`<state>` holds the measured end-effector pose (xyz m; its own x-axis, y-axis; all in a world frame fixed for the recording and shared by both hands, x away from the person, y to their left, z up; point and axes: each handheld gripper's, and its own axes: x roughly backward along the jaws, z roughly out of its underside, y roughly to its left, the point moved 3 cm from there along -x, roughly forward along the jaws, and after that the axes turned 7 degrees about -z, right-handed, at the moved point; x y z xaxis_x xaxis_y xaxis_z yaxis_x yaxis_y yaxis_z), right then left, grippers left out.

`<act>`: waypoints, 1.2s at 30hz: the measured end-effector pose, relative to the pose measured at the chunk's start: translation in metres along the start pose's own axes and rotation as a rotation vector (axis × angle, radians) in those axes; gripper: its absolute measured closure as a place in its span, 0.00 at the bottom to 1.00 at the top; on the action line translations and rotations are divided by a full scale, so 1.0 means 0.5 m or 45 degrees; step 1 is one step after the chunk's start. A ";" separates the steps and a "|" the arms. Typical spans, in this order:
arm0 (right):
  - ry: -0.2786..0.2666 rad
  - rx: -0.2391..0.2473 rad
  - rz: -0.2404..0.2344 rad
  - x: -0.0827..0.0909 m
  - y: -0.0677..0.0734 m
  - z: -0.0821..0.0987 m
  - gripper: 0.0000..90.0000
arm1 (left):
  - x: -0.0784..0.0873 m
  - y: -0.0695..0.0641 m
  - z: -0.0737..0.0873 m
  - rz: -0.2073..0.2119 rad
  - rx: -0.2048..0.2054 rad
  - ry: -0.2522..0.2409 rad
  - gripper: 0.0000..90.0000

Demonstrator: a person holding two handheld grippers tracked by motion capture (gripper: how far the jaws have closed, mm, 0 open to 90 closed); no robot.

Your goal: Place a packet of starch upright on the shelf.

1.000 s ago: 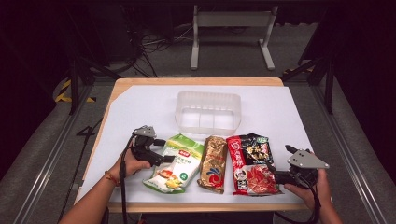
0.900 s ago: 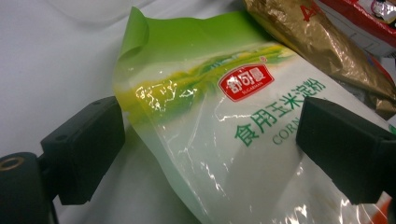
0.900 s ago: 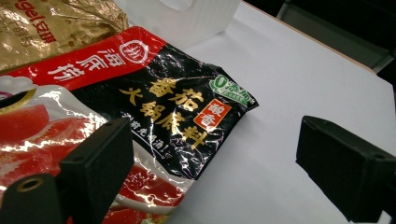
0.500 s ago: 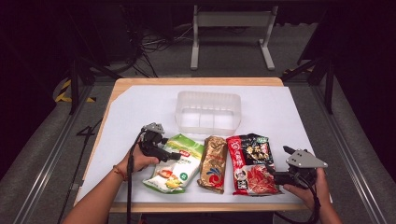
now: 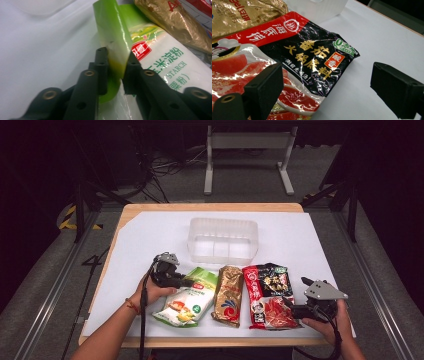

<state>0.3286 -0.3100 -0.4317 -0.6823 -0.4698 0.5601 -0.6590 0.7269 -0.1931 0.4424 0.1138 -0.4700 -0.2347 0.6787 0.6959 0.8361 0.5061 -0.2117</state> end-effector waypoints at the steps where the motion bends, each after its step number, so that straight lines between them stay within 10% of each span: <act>1: -0.002 0.000 -0.002 0.000 0.000 0.000 0.13 | 0.001 -0.001 -0.001 -0.009 -0.010 -0.004 0.92; 13: -0.005 -0.016 0.005 -0.002 -0.008 -0.002 0.13 | 0.069 -0.022 -0.002 -0.093 -0.081 -0.127 1.00; 36: -0.005 -0.025 0.007 -0.017 -0.021 -0.008 0.13 | 0.169 -0.052 -0.008 -0.091 -0.043 -0.367 1.00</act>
<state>0.3426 -0.3113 -0.4312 -0.6875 -0.4676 0.5556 -0.6487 0.7394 -0.1805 0.4027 0.1557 -0.4029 -0.4203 0.7676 0.4838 0.8274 0.5431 -0.1429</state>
